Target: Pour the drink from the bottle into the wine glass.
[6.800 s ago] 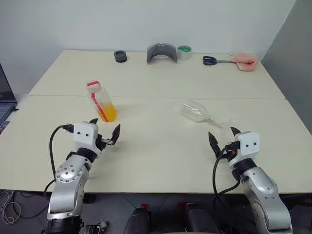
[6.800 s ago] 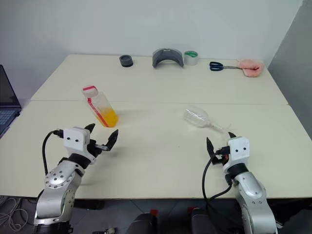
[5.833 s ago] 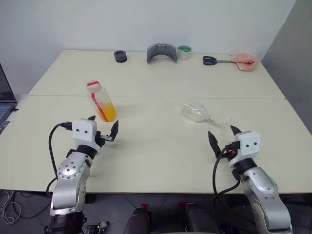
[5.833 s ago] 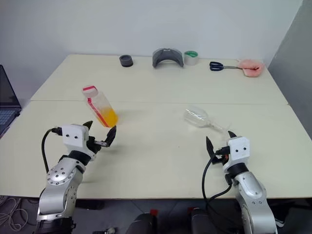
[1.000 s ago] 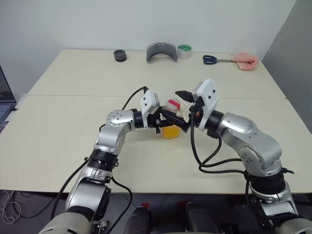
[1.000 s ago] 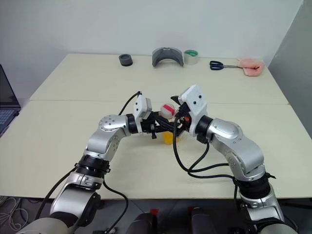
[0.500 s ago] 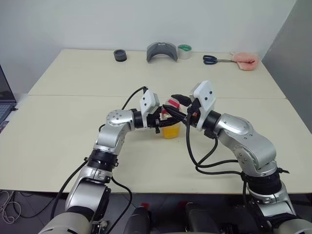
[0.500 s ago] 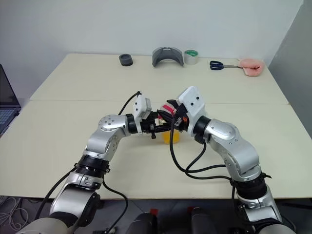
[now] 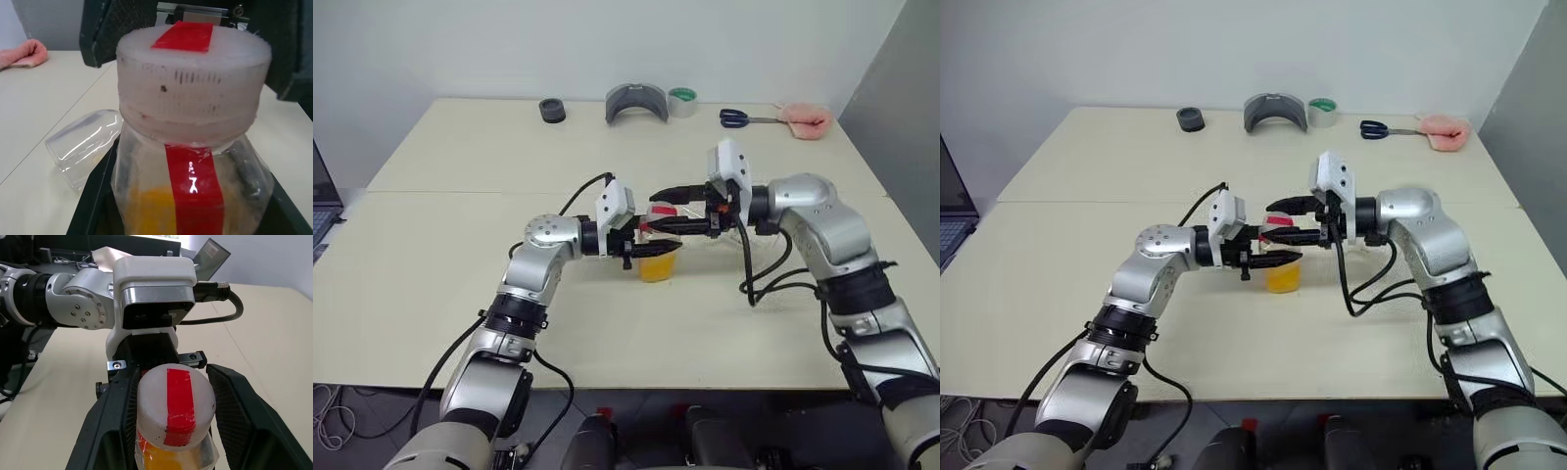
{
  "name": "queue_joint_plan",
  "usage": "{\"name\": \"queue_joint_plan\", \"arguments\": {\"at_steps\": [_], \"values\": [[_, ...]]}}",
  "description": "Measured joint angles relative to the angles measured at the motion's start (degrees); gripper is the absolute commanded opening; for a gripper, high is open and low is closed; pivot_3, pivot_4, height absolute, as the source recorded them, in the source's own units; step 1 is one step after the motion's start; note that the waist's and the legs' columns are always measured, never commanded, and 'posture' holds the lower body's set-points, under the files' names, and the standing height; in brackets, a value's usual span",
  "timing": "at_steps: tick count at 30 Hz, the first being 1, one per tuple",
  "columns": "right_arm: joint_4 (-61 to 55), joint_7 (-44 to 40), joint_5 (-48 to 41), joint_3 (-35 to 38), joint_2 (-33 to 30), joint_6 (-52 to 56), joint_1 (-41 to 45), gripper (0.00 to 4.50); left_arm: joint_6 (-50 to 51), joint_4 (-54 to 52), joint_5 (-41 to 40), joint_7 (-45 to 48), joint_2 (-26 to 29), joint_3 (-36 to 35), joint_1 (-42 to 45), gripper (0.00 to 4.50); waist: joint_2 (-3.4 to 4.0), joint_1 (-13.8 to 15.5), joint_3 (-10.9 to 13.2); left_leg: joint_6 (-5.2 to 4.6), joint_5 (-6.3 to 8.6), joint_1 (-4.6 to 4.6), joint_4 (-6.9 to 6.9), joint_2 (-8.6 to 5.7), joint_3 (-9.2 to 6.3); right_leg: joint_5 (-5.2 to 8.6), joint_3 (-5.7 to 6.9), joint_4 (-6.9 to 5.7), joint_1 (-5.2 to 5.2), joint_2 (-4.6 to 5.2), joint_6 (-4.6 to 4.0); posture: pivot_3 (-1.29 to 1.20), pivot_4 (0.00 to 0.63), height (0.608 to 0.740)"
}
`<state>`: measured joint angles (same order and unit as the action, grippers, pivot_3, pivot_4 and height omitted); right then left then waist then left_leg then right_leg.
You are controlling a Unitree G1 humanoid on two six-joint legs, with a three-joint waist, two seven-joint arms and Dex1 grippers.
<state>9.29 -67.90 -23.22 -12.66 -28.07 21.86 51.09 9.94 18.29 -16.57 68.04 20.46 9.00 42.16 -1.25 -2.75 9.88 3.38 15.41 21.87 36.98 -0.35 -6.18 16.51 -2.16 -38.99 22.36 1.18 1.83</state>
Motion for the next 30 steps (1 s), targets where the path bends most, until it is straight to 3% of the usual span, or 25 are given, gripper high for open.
{"name": "queue_joint_plan", "arguments": {"at_steps": [6,11,14,19,23,30], "values": [[-7.45,8.04,-2.34,5.72,-0.02,6.15,-4.94,4.5,1.29,-1.4,-1.08,-1.05,0.04,-1.05,-0.24,1.8,0.0,0.56,0.01,0.01,0.0,0.09,0.04,0.01,-0.08,0.0,0.01,-0.03,0.05,0.09,0.0,0.0,0.15,0.74],[-24.03,15.53,-10.77,14.45,-2.56,16.77,-12.39,4.5,3.15,-2.26,-1.64,-1.13,-0.19,-1.93,-0.64,1.8,0.03,0.94,0.02,0.0,0.0,0.12,0.03,-0.01,-0.08,0.0,0.02,-0.01,0.04,0.1,0.0,0.0,0.15,0.74],[-30.97,21.2,-10.85,15.33,-2.24,18.65,-16.76,4.5,3.87,-2.3,-2.39,-0.96,-0.42,-2.04,-0.65,1.8,0.03,0.88,0.03,0.0,0.0,0.08,0.03,-0.04,-0.04,0.0,0.0,-0.03,0.03,0.04,0.02,0.0,0.15,0.74],[-37.04,37.55,-3.06,8.84,6.33,20.24,-18.58,4.5,4.63,-2.28,-2.51,0.16,-0.97,-1.51,-0.25,1.8,0.05,-0.16,0.03,0.01,-0.01,0.0,0.0,0.05,-0.02,0.0,-0.05,-0.12,0.06,-0.09,0.02,0.0,0.15,0.74],[-37.24,43.21,1.27,4.55,9.54,20.26,-18.52,4.5,4.63,-1.76,-2.45,1.05,-1.01,-1.44,0.43,1.8,0.05,-0.12,0.04,0.02,-0.01,0.05,0.03,-0.02,-0.01,0.0,-0.06,-0.08,0.06,-0.01,0.02,0.0,0.15,0.74],[-37.27,49.45,4.95,3.17,13.62,20.95,-18.55,4.5,4.62,-0.1,-2.35,1.42,-1.13,-1.43,2.27,1.8,0.05,-0.08,0.04,0.01,-0.01,0.05,0.02,-0.02,-0.03,0.0,-0.04,-0.07,0.06,-0.01,0.01,0.0,0.15,0.74]]}}
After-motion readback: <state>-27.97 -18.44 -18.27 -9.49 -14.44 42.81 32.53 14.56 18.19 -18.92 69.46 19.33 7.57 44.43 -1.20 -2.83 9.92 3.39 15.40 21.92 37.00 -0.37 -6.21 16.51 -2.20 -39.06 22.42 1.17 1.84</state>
